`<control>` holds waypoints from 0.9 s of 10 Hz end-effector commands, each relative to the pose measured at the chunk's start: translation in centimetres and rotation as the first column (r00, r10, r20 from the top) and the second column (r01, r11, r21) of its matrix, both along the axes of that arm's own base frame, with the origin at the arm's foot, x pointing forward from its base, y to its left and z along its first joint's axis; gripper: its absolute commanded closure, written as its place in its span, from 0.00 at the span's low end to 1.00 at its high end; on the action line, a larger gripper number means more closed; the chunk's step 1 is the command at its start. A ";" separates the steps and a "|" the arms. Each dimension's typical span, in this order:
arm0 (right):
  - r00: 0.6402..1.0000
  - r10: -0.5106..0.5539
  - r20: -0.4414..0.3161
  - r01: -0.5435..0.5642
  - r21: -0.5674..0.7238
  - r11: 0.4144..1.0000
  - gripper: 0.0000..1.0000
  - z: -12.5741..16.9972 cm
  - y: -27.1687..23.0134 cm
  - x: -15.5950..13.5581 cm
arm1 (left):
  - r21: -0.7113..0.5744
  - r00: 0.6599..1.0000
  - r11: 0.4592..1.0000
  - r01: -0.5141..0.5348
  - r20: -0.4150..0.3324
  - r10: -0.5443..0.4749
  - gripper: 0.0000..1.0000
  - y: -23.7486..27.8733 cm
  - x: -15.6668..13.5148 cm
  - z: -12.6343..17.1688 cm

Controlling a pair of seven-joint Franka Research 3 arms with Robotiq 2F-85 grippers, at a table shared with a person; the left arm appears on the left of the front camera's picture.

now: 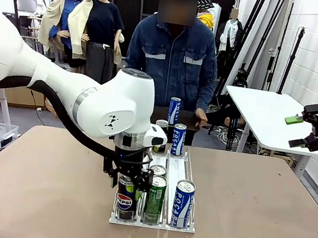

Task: Retrieve and hand over the desired beverage to the person.
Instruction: Pick up another can of the same type that the person held from the Automatic Can Dispenser.

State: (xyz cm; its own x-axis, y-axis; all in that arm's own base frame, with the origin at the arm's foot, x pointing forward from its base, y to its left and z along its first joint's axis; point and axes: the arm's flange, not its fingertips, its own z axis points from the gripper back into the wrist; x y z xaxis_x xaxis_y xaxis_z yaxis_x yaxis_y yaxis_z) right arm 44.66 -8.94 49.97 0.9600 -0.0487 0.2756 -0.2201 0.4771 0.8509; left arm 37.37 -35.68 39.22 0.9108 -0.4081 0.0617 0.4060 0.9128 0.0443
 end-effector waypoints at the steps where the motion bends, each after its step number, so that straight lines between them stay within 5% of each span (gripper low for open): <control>1: 1.000 -0.003 -0.004 0.003 0.002 1.000 0.00 0.0 0.0 0.0 | -0.043 1.000 0.999 -0.003 0.007 0.003 0.12 -0.2 0.6 -0.1; 5: 1.000 -0.003 -0.004 0.003 0.002 1.000 0.00 0.0 0.0 0.0 | -0.044 1.000 0.999 -0.005 -0.012 0.004 0.16 -0.2 0.6 -0.2; 9: 1.000 -0.003 -0.004 0.003 0.002 1.000 0.00 0.0 0.0 0.0 | -0.030 1.000 1.000 0.004 -0.014 -0.004 0.58 -0.4 0.0 0.2</control>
State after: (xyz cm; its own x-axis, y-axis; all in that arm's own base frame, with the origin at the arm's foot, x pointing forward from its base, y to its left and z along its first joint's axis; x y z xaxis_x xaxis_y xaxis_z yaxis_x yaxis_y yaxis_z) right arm 44.66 -8.94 49.97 0.9600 -0.0486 0.2756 -0.2201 0.4771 0.8509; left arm 37.80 -35.94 39.25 0.9140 -0.3980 0.0785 0.3978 0.9173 0.0191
